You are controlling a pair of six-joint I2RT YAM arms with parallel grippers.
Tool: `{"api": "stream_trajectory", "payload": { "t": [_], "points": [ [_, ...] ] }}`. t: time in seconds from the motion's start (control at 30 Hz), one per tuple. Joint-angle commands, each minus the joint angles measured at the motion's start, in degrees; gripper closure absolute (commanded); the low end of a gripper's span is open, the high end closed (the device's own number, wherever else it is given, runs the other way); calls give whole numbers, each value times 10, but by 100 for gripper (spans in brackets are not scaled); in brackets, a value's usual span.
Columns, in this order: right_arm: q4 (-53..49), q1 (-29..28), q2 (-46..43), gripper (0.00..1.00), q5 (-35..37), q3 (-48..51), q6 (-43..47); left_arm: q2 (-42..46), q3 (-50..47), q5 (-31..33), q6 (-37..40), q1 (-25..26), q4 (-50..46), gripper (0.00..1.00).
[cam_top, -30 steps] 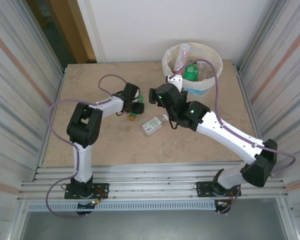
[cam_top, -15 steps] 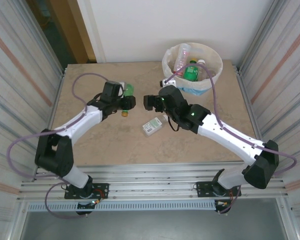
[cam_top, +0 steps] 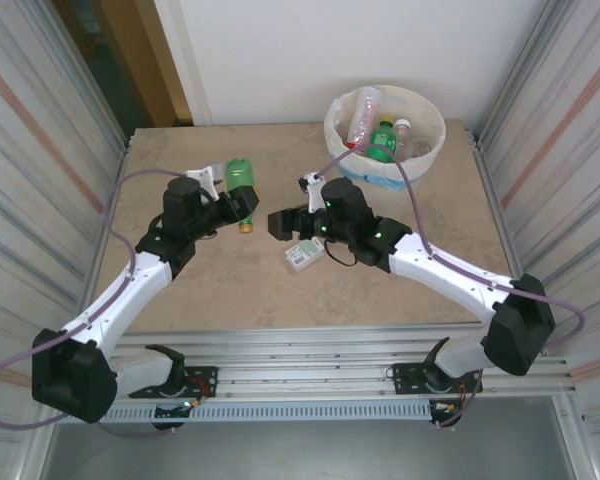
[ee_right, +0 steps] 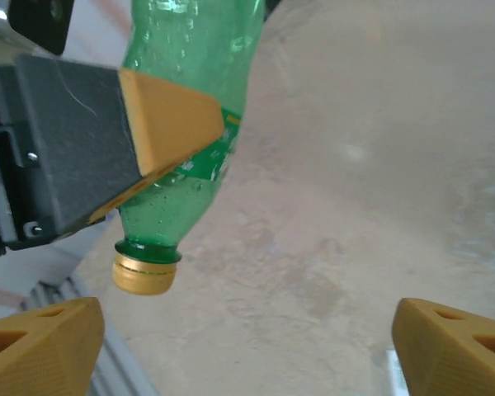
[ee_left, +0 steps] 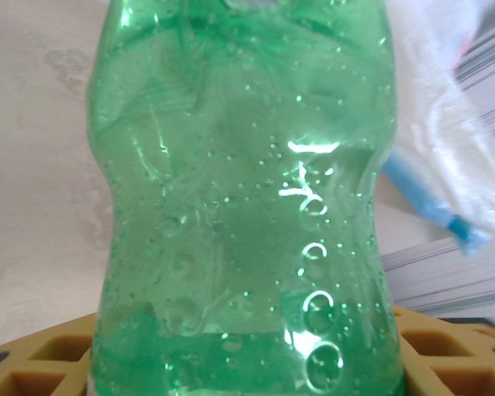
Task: Put the plastic bottles in the bin
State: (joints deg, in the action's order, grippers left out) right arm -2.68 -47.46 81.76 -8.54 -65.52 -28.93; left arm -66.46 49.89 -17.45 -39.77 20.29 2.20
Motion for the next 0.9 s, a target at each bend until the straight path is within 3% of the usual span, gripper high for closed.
{"api": "stream_trajectory", "payload": {
  "t": [0.0,0.57,0.73,0.87],
  "points": [
    [57,-18,34,17,-63,-22,-1,29,-22,-30,-64,-2,67,69],
    [91,-57,127,41,-63,-88,5,72,-73,-7,-137,5,141,71],
    [92,-57,122,61,-51,-84,5,75,-69,-7,-134,11,141,71],
    [89,-56,116,84,-42,-81,4,73,-69,-8,-130,13,142,68]
  ]
}}
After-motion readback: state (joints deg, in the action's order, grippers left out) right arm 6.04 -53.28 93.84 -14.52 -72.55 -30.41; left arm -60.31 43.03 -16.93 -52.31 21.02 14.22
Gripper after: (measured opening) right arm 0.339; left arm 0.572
